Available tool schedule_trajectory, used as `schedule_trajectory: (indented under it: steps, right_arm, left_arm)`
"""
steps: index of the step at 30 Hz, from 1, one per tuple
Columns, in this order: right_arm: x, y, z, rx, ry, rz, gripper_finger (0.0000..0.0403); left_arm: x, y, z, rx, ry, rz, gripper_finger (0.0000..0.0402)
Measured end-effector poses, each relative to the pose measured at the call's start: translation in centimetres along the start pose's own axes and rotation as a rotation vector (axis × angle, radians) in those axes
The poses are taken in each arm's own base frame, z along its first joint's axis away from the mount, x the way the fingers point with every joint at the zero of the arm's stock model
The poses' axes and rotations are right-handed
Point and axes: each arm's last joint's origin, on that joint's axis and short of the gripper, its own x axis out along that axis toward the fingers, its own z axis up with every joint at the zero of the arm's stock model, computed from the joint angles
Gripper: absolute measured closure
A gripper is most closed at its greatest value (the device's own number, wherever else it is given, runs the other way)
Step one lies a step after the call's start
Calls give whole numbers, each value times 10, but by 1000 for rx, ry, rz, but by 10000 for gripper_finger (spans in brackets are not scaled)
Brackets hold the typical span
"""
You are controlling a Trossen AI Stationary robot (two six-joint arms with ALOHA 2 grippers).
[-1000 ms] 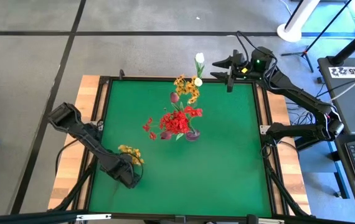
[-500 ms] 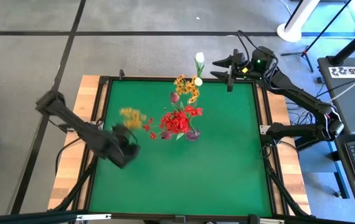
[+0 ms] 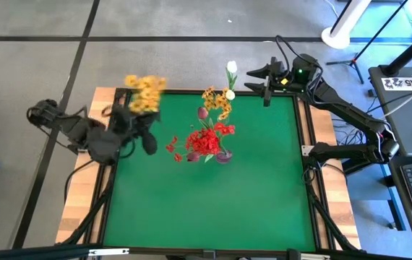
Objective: Sort flowers into vase by color
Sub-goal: Put the yellow flowers into the transparent vase
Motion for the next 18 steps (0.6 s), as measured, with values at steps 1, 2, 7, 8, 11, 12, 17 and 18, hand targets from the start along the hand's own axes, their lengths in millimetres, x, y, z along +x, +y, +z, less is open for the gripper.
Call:
schedule_trajectory:
  steps: [1,2,7,8,11,12,17,18]
  right_arm:
    - [0,0,0,0,-1,0,173]
    - [0,0,0,-1,-1,0,173]
    - [0,0,0,-1,-1,0,173]
    - [0,0,0,1,1,1,173]
    - [0,1,0,2,1,14,173]
    - [0,1,0,-1,-5,18,173]
    - [0,1,3,-16,-28,23,173]
    - [0,1,3,-16,-28,24,173]
  left_arm:
    - [8,-3,7,32,5,-61,397]
    - [16,-7,15,49,-6,-154,397]
    - [52,-7,49,115,-255,-403,397]
    - [58,-1,54,126,-299,-396,397]
    - [80,20,67,130,-396,-401,397]
    - [91,26,67,129,-406,-422,397]
    - [154,61,59,91,-348,-450,397]
    - [167,69,56,77,-329,-445,398]
